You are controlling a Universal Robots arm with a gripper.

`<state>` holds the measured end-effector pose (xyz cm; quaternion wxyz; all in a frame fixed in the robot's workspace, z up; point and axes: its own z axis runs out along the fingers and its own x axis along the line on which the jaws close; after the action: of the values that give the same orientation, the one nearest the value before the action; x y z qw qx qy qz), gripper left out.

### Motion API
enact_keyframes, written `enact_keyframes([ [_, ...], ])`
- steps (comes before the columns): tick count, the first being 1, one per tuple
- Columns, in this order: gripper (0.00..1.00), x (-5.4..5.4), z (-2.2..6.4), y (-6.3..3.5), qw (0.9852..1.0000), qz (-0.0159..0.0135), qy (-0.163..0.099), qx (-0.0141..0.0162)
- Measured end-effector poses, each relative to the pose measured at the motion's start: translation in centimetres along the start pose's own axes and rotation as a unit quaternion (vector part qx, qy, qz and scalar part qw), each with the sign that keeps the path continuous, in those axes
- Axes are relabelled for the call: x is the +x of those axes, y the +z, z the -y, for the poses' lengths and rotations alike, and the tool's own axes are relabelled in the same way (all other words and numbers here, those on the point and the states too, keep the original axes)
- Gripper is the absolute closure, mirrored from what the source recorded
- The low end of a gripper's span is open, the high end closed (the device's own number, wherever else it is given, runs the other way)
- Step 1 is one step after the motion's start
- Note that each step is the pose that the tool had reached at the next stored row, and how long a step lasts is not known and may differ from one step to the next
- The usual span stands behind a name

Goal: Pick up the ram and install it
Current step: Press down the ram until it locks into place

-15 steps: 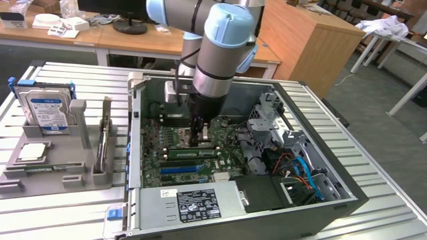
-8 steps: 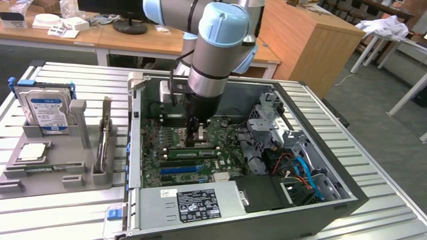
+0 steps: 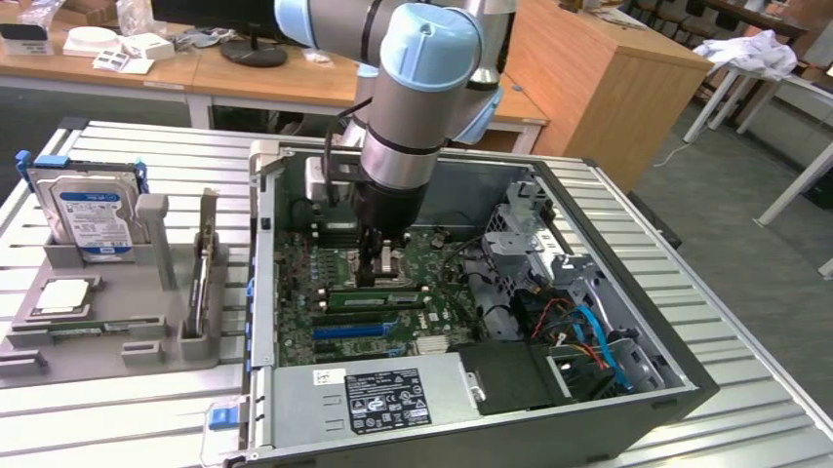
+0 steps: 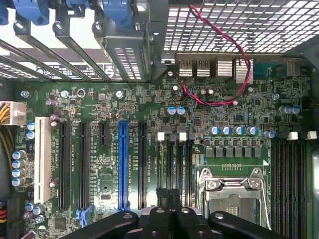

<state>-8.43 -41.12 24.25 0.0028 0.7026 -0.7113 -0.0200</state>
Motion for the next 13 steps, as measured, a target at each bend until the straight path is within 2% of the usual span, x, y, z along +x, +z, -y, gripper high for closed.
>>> enact_keyframes([
  [13, 0.89, 0.34, 0.0, 0.03, 1.0, 0.0, 0.0, 0.0],
])
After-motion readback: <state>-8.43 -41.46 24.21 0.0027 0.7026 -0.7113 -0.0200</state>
